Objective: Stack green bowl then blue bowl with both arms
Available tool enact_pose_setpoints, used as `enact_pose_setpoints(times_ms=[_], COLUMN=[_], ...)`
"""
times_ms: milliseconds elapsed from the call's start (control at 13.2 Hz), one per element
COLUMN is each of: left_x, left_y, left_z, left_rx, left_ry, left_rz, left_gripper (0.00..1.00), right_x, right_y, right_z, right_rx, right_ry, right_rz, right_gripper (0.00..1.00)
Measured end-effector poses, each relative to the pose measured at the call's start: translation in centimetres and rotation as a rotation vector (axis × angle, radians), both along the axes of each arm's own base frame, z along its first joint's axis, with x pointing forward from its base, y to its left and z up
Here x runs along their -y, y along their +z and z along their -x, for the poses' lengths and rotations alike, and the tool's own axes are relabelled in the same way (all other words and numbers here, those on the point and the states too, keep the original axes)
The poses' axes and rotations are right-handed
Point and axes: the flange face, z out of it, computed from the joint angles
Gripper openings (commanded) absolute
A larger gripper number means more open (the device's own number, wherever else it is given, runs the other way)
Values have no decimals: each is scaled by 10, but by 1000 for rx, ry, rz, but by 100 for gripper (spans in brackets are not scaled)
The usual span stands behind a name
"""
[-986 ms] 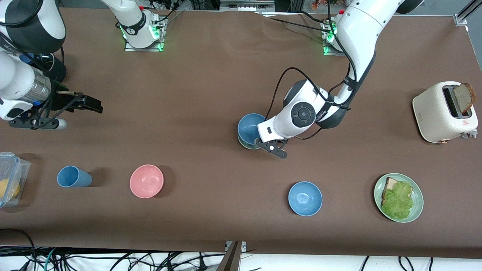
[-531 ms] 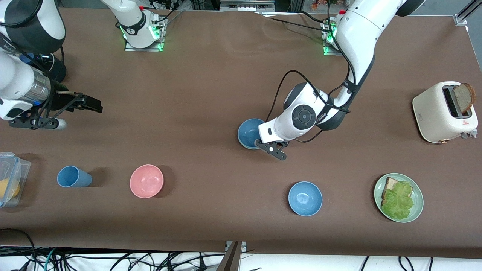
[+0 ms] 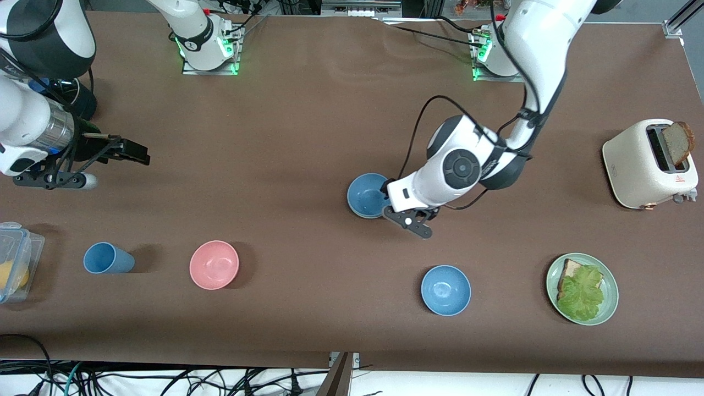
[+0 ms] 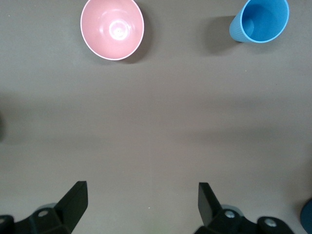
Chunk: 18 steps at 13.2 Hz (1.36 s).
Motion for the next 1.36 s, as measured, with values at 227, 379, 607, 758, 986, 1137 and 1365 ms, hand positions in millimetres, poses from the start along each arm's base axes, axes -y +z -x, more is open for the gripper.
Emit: enact_pose_setpoints(times_ms=[227,379,607,758,986,1137,1365], left_x=[-61,-105,-172,-242,-289,-290,-289], left_y=[81,136,209,233,253,261,250], left_z=[-2,2,1,-1,31,57,59], left_rx=[-42,-37,-36,-27,40,57,53], left_ry=[49,83,170,273,355,369,367], left_rz=[-86,-158,-218,-214,-186,-162,-163], left_gripper=[100,100,100,100,100,100,100], right_x=[0,0,0,0,0,0,0], right_y=[0,0,0,0,-1,-1,-1], right_z=[0,0,0,0,0,0,0], right_rx=[-1,-1,-1,-1,-2,-3,-3], right_ry=[0,0,0,0,0,0,-1], right_rz=[0,0,0,0,0,0,0], right_gripper=[100,100,100,100,100,100,100])
